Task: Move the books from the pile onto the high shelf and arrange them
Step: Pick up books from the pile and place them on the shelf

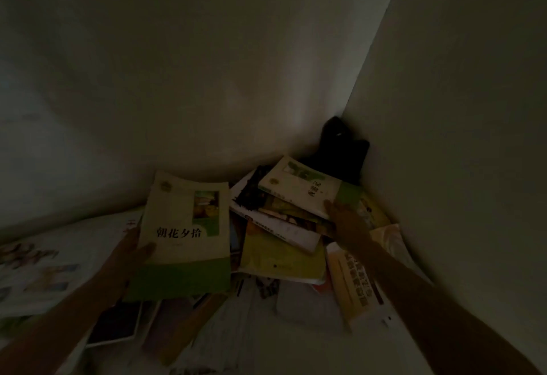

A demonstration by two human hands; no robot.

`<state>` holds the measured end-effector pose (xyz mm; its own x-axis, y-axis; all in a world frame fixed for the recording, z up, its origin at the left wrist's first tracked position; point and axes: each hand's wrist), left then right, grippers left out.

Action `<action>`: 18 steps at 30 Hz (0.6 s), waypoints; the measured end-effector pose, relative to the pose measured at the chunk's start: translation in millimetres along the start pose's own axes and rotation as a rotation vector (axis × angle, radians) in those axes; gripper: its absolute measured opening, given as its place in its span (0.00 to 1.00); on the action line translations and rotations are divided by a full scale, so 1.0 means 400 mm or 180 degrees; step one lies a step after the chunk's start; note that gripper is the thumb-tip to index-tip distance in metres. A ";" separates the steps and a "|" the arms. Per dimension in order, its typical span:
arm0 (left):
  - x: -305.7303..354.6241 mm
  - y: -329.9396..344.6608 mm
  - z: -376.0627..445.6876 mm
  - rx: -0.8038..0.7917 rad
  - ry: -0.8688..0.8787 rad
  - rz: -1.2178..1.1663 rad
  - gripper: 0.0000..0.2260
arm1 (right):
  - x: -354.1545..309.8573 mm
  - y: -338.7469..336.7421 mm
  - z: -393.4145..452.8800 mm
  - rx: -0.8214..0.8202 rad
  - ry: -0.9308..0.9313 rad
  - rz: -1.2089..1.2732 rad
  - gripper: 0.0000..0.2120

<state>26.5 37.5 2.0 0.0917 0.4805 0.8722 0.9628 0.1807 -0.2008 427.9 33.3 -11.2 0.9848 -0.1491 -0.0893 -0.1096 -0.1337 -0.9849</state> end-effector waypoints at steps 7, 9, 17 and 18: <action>0.013 0.005 -0.020 -0.0165 -0.0163 -0.0397 0.22 | -0.155 -0.169 -0.048 0.0132 -0.0233 0.0798 0.27; 0.006 0.005 -0.025 -0.0285 -0.0117 -0.0397 0.24 | -0.261 -0.155 -0.091 0.0213 -0.0134 0.1053 0.25; 0.062 0.030 -0.047 -0.0582 -0.0527 -0.0548 0.16 | -0.597 -0.063 -0.319 0.0138 -0.0867 0.1836 0.24; 0.065 0.032 -0.053 -0.0526 -0.0328 -0.0605 0.14 | -0.619 -0.066 -0.333 0.0067 -0.1050 0.1731 0.24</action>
<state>46.8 34.4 31.6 -0.1129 0.5378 0.8355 0.9895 0.1376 0.0451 168.9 -56.7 56.5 0.7793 0.1198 -0.6151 -0.6063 -0.1041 -0.7884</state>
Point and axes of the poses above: each hand's wrist, its own z-axis towards the middle knuckle, its own y-axis out of the palm, x = y × z, and after that the axes turned 11 degrees about x, right-handed
